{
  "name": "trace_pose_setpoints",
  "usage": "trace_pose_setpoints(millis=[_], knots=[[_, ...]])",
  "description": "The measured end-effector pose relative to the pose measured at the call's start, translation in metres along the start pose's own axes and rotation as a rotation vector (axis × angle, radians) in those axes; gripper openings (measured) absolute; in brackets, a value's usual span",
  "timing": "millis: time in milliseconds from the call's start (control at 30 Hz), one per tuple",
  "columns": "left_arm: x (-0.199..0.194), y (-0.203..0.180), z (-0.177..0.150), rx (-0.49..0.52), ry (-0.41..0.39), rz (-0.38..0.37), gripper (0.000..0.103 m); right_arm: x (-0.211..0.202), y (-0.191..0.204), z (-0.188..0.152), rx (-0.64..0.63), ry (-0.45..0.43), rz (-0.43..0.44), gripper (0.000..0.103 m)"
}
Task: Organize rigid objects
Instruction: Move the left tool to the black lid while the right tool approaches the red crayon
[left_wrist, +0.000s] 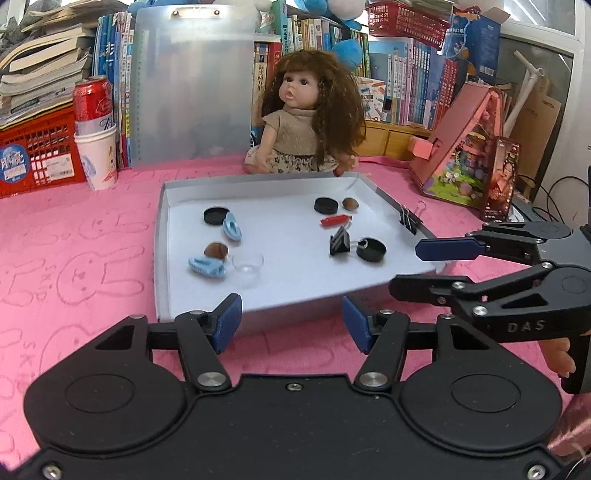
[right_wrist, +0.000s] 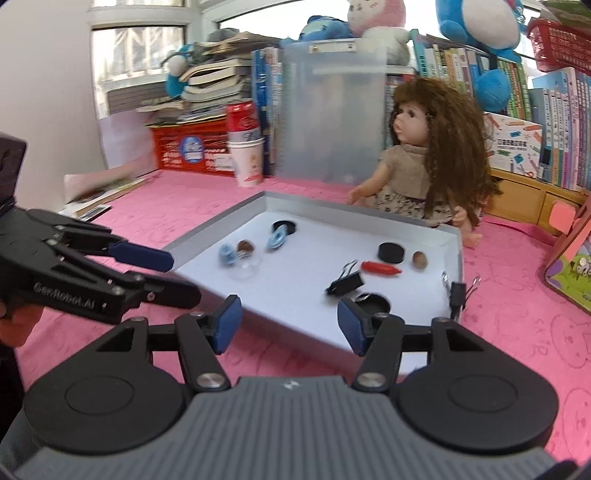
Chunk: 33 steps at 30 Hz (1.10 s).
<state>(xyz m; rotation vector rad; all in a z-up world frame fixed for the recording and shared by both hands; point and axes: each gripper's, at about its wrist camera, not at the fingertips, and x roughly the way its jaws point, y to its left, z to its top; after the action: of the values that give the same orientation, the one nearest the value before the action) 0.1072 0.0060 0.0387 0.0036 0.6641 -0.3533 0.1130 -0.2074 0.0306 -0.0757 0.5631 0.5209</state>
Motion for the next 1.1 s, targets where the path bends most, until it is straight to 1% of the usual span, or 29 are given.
trace_pose_setpoints(millis=[133,300,500,600,633,667,700,767,800,833,867,900,967,1100], knots=[[-0.01,-0.001,-0.011,0.003,0.006,-0.003,0.058,-0.01,0.006,-0.01,0.0,0.009,0.038,0.071],[-0.017,-0.003,-0.026,0.023,0.032,-0.008,0.059,-0.018,0.015,-0.025,-0.031,0.02,0.118,0.071],[-0.025,-0.003,-0.039,0.033,0.054,-0.02,0.059,-0.023,0.031,-0.035,-0.093,0.046,0.215,0.064],[-0.03,-0.002,-0.044,0.033,0.061,-0.023,0.059,-0.023,0.042,-0.04,-0.147,0.062,0.246,0.057],[-0.031,-0.002,-0.045,0.033,0.063,-0.024,0.059,-0.022,0.046,-0.042,-0.166,0.068,0.253,0.052],[-0.031,-0.002,-0.046,0.035,0.065,-0.023,0.059,-0.022,0.05,-0.043,-0.179,0.074,0.259,0.05],[-0.032,-0.002,-0.047,0.036,0.066,-0.02,0.059,-0.021,0.052,-0.044,-0.187,0.077,0.263,0.05],[-0.032,-0.002,-0.048,0.04,0.068,-0.017,0.059,-0.019,0.057,-0.047,-0.196,0.084,0.273,0.043],[-0.032,-0.002,-0.048,0.043,0.068,-0.015,0.059,-0.018,0.058,-0.047,-0.198,0.088,0.277,0.042],[-0.032,-0.002,-0.048,0.045,0.067,-0.015,0.059,-0.017,0.059,-0.048,-0.199,0.093,0.282,0.037],[-0.031,-0.002,-0.048,0.046,0.067,-0.015,0.059,-0.016,0.06,-0.049,-0.201,0.097,0.287,0.03],[-0.031,-0.002,-0.048,0.044,0.068,-0.014,0.059,-0.015,0.061,-0.049,-0.205,0.1,0.287,0.027],[-0.03,-0.001,-0.048,0.038,0.068,-0.012,0.059,-0.015,0.064,-0.05,-0.212,0.097,0.28,0.016],[-0.029,0.0,-0.048,0.035,0.067,-0.005,0.059,-0.02,0.062,-0.049,-0.205,0.074,0.263,0.014]])
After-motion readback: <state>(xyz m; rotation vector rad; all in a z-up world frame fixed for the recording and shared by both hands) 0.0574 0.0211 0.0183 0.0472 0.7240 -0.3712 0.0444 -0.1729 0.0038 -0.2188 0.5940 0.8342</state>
